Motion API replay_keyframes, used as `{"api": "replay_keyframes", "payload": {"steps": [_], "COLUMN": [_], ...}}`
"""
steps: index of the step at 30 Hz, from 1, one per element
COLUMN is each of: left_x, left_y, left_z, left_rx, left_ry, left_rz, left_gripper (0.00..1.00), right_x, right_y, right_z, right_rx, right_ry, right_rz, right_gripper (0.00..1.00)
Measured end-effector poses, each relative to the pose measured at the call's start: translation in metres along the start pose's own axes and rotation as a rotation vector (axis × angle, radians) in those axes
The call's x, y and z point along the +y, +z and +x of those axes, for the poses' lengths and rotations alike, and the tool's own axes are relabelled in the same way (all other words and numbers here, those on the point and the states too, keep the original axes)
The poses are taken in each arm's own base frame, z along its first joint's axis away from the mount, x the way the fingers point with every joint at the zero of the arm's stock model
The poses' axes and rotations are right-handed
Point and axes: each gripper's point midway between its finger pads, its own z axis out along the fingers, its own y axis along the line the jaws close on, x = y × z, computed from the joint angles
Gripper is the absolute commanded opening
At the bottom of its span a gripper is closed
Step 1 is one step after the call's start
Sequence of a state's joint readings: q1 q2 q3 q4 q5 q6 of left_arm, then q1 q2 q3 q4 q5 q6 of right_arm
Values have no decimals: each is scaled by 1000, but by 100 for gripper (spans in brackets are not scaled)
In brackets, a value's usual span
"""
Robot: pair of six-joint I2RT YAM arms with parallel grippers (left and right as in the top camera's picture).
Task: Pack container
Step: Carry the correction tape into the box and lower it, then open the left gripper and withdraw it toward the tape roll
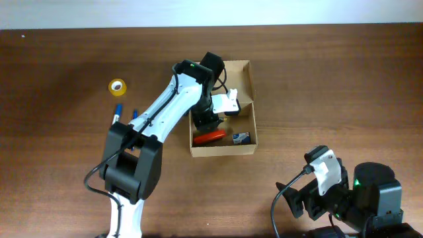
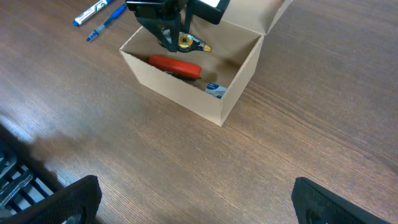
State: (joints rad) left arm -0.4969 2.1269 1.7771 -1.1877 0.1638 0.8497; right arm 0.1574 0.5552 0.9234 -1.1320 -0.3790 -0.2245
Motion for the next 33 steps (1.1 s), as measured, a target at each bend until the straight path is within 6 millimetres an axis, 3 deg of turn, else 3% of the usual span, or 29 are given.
{"api": "replay_keyframes", "payload": {"steps": [12, 23, 27, 33], "left_x": [0, 0, -2, 3], "left_y": [0, 0, -2, -35], "left_z": [1, 0, 3, -9], "left_rx": [3, 3, 13, -16], "left_ry": [0, -11, -48, -65], "left_rz": [-2, -2, 9, -23], "left_gripper": [54, 53, 49, 38], "right_x": [0, 0, 0, 0], "right_y": [0, 0, 0, 0], "right_z": [0, 0, 0, 0], "right_rx": [0, 0, 0, 0], "right_ry": [0, 0, 1, 1], "right_rz": [0, 0, 0, 0], "right_gripper": [99, 99, 99, 99]}}
